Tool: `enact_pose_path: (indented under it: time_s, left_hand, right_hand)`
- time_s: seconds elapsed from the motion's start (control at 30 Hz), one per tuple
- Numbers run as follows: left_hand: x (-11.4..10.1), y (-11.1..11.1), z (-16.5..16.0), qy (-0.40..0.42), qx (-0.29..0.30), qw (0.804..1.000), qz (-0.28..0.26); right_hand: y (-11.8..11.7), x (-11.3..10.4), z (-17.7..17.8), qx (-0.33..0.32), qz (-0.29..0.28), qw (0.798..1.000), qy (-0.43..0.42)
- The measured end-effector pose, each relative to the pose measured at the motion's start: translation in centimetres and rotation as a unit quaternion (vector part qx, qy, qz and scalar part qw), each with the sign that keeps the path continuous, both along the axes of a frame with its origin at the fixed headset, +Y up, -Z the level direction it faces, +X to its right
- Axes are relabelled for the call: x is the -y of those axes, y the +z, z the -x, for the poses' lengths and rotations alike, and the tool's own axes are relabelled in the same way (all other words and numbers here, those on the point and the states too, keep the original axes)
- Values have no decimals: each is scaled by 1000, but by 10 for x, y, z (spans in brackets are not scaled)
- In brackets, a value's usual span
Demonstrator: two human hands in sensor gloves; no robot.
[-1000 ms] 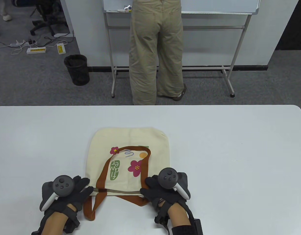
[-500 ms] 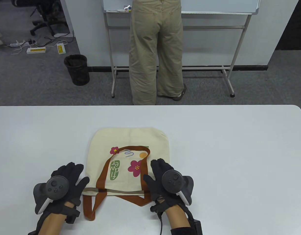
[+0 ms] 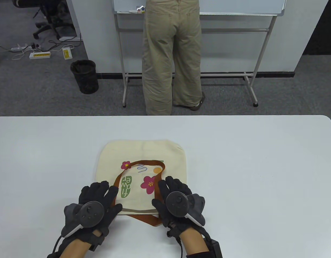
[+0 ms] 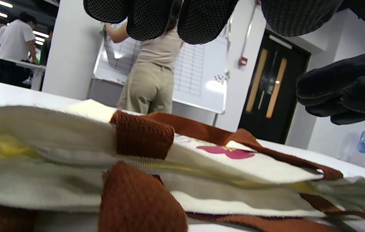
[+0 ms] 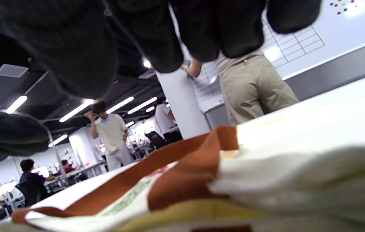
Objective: Unzip the canvas bag
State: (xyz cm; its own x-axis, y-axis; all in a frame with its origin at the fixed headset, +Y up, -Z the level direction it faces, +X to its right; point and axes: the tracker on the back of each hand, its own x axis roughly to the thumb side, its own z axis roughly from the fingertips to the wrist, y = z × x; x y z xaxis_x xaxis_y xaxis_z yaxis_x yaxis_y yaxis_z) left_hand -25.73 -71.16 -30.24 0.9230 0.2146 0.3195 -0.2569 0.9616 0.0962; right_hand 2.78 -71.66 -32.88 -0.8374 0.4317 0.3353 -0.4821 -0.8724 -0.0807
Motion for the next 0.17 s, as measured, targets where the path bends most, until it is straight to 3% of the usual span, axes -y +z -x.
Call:
enact_pose_path:
  time_s: [0.17]
  left_hand:
    - [5, -2, -3, -5, 4, 1000, 11]
  right_hand:
    - [-4, 6, -5, 4, 23, 1000, -1]
